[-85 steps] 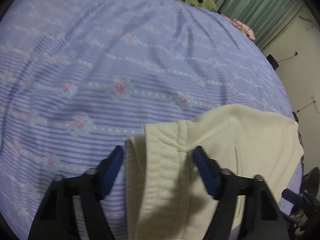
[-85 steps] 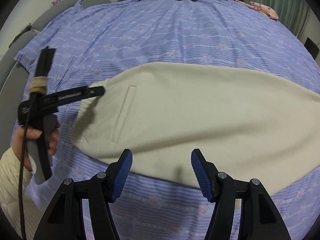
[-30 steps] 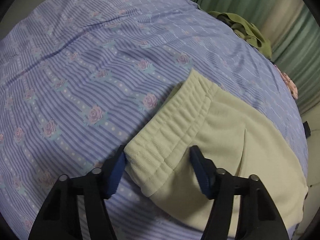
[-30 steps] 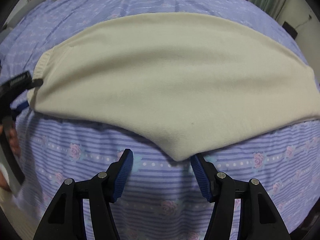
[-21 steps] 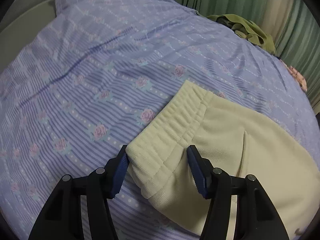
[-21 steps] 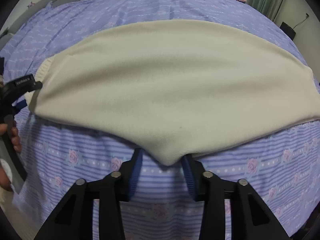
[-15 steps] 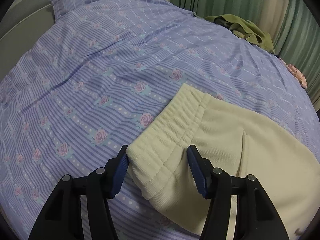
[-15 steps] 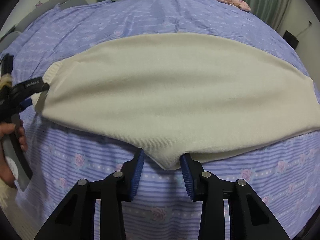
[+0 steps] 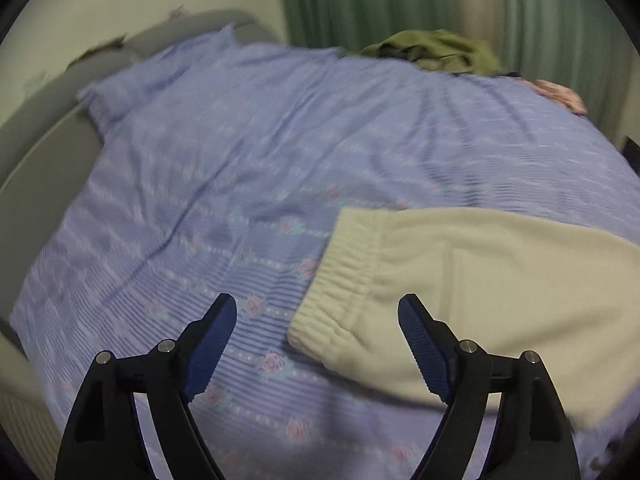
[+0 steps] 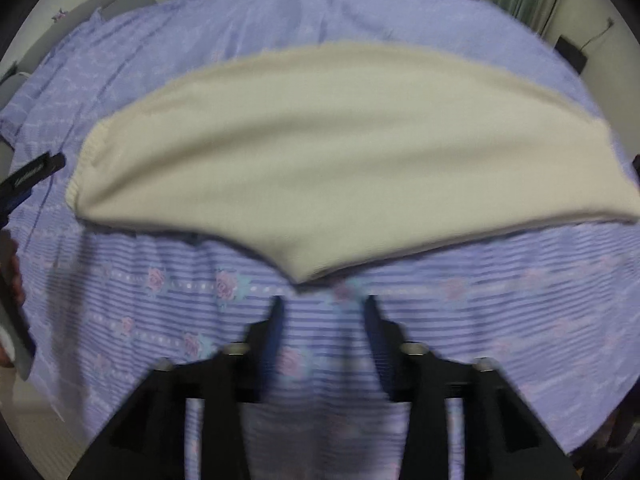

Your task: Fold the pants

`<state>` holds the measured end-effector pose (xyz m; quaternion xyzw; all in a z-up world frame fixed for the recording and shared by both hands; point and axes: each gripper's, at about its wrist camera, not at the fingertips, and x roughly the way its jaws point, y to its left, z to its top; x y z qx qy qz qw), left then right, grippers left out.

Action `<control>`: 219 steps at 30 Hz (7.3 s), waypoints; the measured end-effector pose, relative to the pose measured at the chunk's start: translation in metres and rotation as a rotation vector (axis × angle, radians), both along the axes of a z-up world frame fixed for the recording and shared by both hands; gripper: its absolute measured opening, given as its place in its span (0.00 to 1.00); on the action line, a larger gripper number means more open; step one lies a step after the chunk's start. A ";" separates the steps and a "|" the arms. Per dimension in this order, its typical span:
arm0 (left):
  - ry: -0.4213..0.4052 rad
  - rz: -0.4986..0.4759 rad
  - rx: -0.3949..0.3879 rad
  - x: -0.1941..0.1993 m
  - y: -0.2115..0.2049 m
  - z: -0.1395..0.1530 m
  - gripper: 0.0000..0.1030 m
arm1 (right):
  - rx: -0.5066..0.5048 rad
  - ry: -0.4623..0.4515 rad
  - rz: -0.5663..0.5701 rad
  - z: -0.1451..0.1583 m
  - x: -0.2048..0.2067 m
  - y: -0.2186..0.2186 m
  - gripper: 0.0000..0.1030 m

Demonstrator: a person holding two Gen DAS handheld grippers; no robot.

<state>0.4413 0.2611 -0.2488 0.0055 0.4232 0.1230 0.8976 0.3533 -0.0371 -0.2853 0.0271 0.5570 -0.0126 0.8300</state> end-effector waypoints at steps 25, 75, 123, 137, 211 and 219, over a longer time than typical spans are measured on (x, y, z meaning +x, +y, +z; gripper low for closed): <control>-0.052 -0.414 -0.216 -0.126 -0.424 0.129 0.87 | 0.037 -0.426 -0.169 0.177 -0.085 -0.401 0.65; 0.194 -0.583 -0.181 -0.011 -0.723 -0.022 0.87 | 0.398 -0.080 -0.209 -0.063 0.056 -0.649 0.13; 0.028 -0.589 -0.074 0.037 -0.703 -0.021 0.87 | 0.244 -0.356 -0.175 0.013 0.133 -0.657 0.54; 0.060 -0.681 -0.009 -0.021 -0.727 -0.018 0.88 | 0.753 -0.232 -0.530 -0.077 -0.017 -0.621 0.57; 0.154 -0.090 -0.280 -0.025 -0.173 0.020 0.87 | -0.023 -0.117 0.330 0.023 0.150 -0.065 0.15; 0.184 -0.051 -0.301 -0.026 -0.145 0.003 0.87 | -0.084 -0.009 0.340 -0.015 0.140 -0.035 0.16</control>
